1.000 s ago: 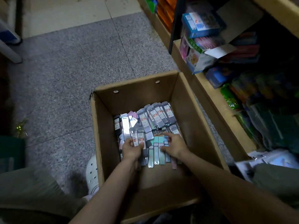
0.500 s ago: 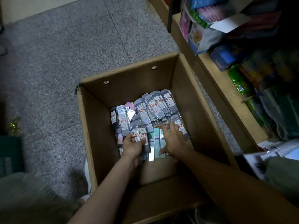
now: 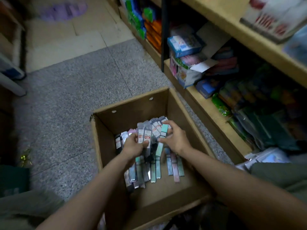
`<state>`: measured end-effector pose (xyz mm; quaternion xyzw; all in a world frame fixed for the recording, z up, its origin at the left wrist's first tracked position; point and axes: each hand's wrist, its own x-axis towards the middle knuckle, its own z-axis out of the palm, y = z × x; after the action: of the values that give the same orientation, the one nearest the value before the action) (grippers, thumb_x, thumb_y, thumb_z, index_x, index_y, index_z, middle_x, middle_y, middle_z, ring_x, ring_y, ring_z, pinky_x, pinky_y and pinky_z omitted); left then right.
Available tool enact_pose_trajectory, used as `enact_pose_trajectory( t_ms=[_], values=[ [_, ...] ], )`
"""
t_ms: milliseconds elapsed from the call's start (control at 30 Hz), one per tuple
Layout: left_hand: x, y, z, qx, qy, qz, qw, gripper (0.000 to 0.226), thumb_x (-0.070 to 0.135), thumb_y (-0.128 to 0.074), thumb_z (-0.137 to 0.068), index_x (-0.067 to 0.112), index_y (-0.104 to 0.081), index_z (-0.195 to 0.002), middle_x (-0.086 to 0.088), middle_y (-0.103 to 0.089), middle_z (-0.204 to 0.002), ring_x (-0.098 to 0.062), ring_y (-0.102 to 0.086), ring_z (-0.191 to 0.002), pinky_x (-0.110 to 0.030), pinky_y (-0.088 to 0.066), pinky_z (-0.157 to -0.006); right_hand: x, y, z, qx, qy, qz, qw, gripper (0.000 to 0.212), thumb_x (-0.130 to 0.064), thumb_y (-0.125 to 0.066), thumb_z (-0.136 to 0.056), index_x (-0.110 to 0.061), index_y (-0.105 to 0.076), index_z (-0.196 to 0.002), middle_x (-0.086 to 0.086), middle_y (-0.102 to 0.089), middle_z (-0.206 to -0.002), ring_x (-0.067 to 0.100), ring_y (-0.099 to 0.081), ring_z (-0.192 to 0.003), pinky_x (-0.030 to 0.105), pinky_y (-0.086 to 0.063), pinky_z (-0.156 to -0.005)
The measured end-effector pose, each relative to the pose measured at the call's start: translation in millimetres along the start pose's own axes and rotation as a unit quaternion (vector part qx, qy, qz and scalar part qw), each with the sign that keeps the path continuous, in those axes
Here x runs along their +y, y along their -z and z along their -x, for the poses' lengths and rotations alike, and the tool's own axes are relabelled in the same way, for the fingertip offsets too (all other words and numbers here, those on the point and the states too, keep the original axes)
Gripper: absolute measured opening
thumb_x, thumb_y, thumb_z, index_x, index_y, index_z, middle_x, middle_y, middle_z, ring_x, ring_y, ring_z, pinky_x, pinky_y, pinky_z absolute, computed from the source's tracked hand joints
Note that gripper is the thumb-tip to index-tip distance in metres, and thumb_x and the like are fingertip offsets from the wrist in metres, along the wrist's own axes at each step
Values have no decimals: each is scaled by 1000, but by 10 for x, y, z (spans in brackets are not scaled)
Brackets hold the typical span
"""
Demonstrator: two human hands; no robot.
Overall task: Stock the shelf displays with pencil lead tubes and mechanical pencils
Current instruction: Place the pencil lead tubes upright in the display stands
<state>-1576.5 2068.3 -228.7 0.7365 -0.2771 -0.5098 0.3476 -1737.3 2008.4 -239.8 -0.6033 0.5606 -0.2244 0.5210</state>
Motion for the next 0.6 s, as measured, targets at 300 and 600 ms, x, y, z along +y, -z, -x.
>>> enact_pose_trajectory(
  t_ms=[300, 600],
  values=[
    [1750, 148, 440, -145, -266, -190, 934, 32, 0, -61, -91, 5, -48, -120, -20, -63, -117, -25, -66, -101, -42, -52, -93, -1368, 1148, 451, 137, 164, -36, 976, 66, 3, -82, -71, -22, -59, -128, -4, -57, -72, 0, -59, -55, 20, -56, -67],
    [2444, -702, 993, -271, -291, -15, 917, 31, 4, -53, -96, 12, -49, -126, -13, -66, -115, -22, -68, -97, -39, -58, -83, -1887, 2231, 1207, 284, 177, 116, 935, 55, -17, -81, -78, -35, -53, -122, -10, -61, -79, -4, -62, -59, 7, -43, -53]
  ],
)
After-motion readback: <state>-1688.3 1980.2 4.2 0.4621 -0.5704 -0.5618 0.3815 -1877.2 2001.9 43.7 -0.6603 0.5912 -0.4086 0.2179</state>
